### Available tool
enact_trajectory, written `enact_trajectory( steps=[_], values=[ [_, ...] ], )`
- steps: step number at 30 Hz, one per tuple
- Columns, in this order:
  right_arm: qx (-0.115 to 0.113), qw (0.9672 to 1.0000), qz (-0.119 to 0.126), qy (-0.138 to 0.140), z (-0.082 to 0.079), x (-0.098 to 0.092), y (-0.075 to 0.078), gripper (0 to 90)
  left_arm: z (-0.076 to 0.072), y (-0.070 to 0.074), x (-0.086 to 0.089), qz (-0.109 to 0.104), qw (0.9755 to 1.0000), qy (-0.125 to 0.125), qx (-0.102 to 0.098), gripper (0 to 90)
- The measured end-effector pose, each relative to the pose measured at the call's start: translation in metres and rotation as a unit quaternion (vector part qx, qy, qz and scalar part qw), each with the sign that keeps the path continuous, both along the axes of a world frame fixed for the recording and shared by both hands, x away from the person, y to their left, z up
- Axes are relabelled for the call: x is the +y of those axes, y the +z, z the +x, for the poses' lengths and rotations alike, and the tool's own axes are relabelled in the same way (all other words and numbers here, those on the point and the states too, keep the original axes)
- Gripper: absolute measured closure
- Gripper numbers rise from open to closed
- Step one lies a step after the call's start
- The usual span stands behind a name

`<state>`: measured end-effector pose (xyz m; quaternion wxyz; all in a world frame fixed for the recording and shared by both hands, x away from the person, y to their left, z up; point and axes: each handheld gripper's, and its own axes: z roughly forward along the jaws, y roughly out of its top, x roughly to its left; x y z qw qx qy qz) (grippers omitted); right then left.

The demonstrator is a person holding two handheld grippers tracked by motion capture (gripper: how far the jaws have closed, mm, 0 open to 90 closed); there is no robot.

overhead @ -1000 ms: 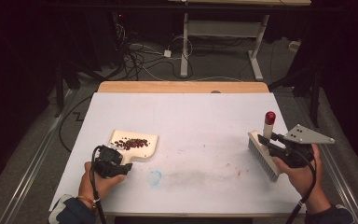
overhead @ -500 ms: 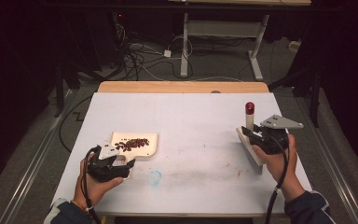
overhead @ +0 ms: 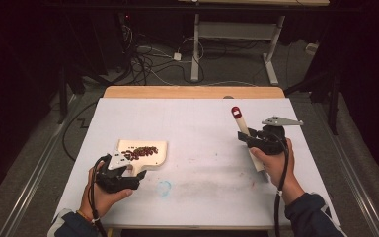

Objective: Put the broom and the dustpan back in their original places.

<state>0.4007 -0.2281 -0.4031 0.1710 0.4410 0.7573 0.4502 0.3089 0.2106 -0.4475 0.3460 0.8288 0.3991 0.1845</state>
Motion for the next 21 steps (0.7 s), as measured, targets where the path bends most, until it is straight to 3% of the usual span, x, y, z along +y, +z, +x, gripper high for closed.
enact_trajectory(
  steps=[3,5,7,9,11,13,15,18,19,21],
  values=[
    [0.023,0.9995,0.016,0.015,0.005,0.014,-0.008,56.0,-0.001,0.001,-0.001,0.000,1.0000,-0.003,-0.004,27.0],
    [0.032,0.9991,-0.001,0.026,0.007,0.026,-0.014,55.6,-0.001,0.001,-0.001,-0.002,0.9999,-0.008,-0.006,26.6],
    [0.029,0.9988,-0.024,0.030,0.011,0.034,-0.018,56.3,-0.002,0.001,-0.001,-0.001,0.9999,-0.011,-0.007,26.6],
    [0.022,0.9975,-0.042,0.053,0.018,0.042,-0.021,54.0,-0.001,0.000,-0.002,0.001,0.9999,-0.012,-0.006,26.6],
    [0.013,0.9930,-0.084,0.083,0.025,0.052,-0.026,53.3,-0.001,0.000,-0.002,0.001,0.9998,-0.017,-0.007,26.6],
    [0.017,0.9830,-0.130,0.129,0.032,0.066,-0.033,50.9,0.000,0.000,-0.003,0.003,0.9998,-0.019,-0.007,26.6],
    [0.005,0.9736,-0.185,0.133,0.038,0.079,-0.039,50.5,0.000,-0.001,-0.004,0.004,0.9997,-0.021,-0.008,26.6],
    [0.016,0.9723,-0.193,0.130,0.050,0.089,-0.046,54.2,-0.001,-0.001,-0.005,0.004,0.9996,-0.028,-0.008,26.6],
    [0.016,0.9703,-0.204,0.130,0.054,0.092,-0.048,54.1,-0.001,-0.001,-0.005,0.004,0.9995,-0.029,-0.009,26.6],
    [0.024,0.9712,-0.193,0.138,0.060,0.095,-0.052,56.7,-0.002,-0.001,-0.005,0.002,0.9994,-0.034,-0.011,26.6]
  ],
)
